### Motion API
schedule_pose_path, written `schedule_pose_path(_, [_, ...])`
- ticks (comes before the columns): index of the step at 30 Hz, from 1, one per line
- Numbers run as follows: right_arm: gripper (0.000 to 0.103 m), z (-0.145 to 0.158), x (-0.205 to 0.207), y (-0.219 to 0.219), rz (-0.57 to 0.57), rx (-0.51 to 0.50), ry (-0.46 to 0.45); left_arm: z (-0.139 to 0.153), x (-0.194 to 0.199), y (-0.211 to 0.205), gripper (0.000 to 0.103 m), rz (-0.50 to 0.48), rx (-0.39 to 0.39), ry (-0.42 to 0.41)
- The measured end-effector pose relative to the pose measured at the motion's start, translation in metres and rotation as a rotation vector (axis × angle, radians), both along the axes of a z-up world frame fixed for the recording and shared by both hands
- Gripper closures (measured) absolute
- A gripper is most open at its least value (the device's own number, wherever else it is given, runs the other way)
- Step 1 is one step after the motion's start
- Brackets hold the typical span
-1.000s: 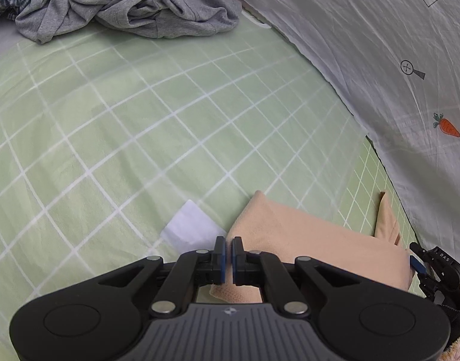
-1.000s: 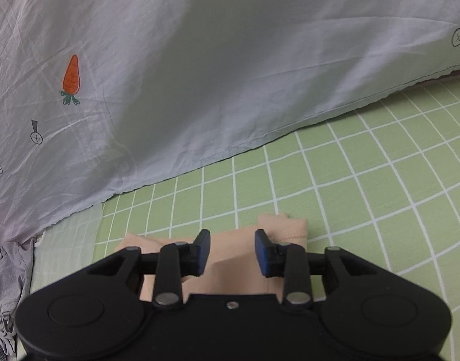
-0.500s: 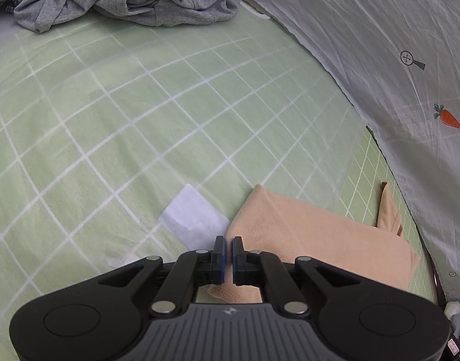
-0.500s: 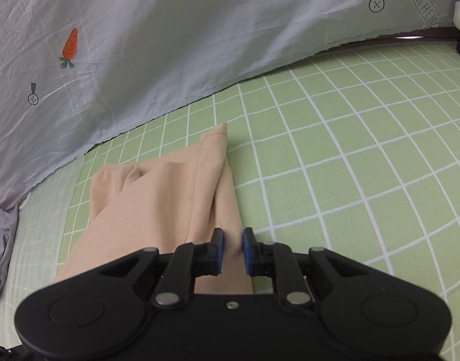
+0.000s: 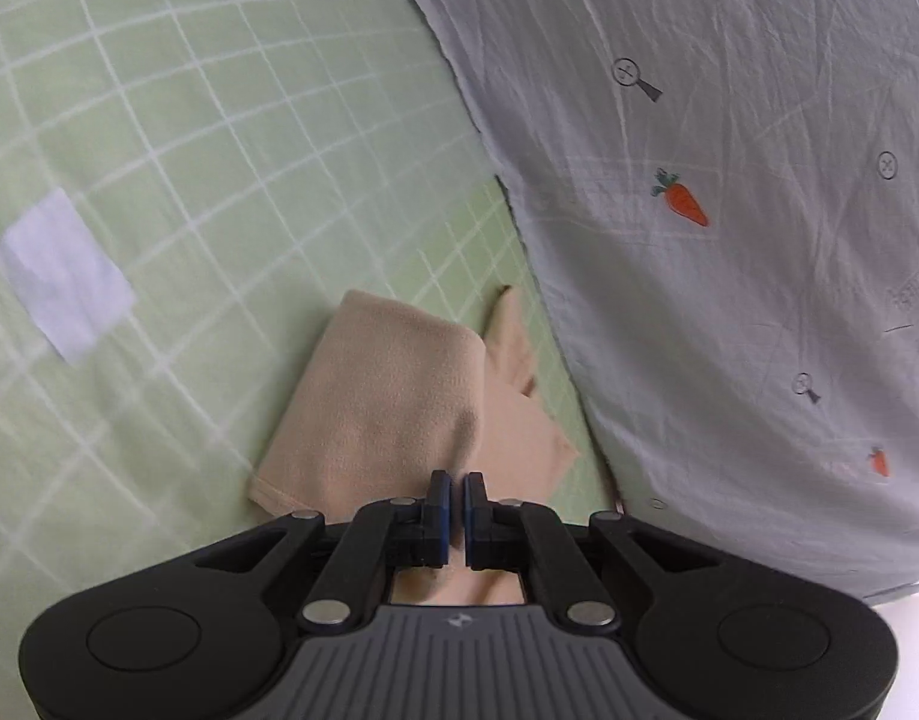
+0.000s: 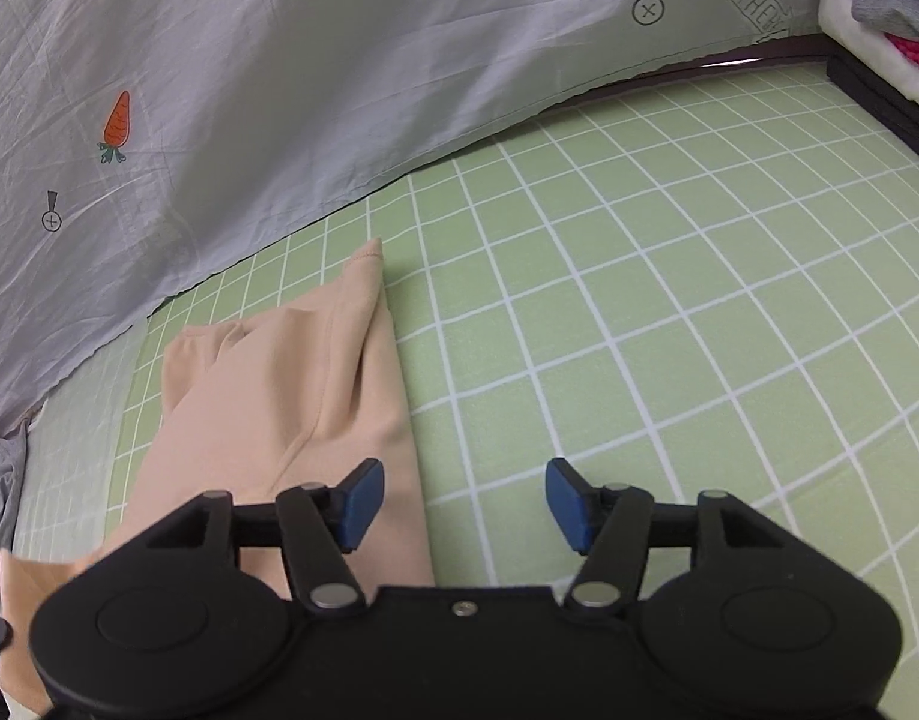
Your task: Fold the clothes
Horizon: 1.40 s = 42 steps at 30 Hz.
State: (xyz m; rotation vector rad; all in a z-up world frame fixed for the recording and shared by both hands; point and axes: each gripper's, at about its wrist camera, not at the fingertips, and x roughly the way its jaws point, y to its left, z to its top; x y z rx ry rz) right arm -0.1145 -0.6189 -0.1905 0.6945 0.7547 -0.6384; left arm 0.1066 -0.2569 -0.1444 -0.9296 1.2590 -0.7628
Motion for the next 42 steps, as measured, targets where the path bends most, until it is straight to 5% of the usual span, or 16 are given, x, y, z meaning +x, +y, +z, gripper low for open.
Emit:
schedule_pose_path(2, [0.036,-0.001,-0.013,0.003,-0.011,0.003,0.002,0.004,-0.003,-0.016,0.099,-0.049,-0.065,-0.009])
schedule_pose_path(3, [0.034,-0.001,-0.020,0.004,-0.021,0.003,0.005,0.004,-0.004,-0.023,0.098,-0.072,-0.033,-0.012])
schedule_pose_path(8, [0.025,-0.001,-0.041,0.008,-0.053,-0.003,0.020,-0.008,-0.009,-0.050,0.085,-0.185,0.314,-0.018])
schedule_pose_path(9, [0.024,0.000,-0.042,0.009,-0.051,-0.011,0.022,-0.011,-0.011,-0.050,0.083,-0.192,0.336,-0.012])
schedule_pose_path(13, [0.019,0.006,-0.042,0.019,-0.034,-0.060,0.009,-0.016,-0.019,-0.045,0.060,-0.204,0.367,0.005])
schedule_pose_path(17, [0.017,0.017,-0.033,0.037,0.044,-0.107,-0.057,-0.012,-0.014,-0.045,0.058,-0.215,0.439,-0.015])
schedule_pose_path(21, [0.018,0.023,-0.015,0.055,0.172,-0.042,-0.154,-0.018,-0.012,-0.047,0.051,-0.224,0.444,0.013])
schedule_pose_path(31, [0.065,0.005,0.004,0.078,0.289,0.128,-0.175,-0.022,-0.011,-0.048,0.046,-0.224,0.411,0.023])
schedule_pose_path(39, [0.069,-0.010,0.017,0.092,0.370,0.240,-0.175,-0.022,-0.010,-0.052,0.039,-0.227,0.397,0.022])
schedule_pose_path(41, [0.092,-0.007,0.018,0.093,0.378,0.237,-0.176,-0.021,-0.011,-0.054,0.039,-0.234,0.405,0.012])
schedule_pose_path(42, [0.096,-0.006,0.018,0.093,0.384,0.236,-0.177,-0.019,-0.012,-0.056,0.039,-0.243,0.419,0.000])
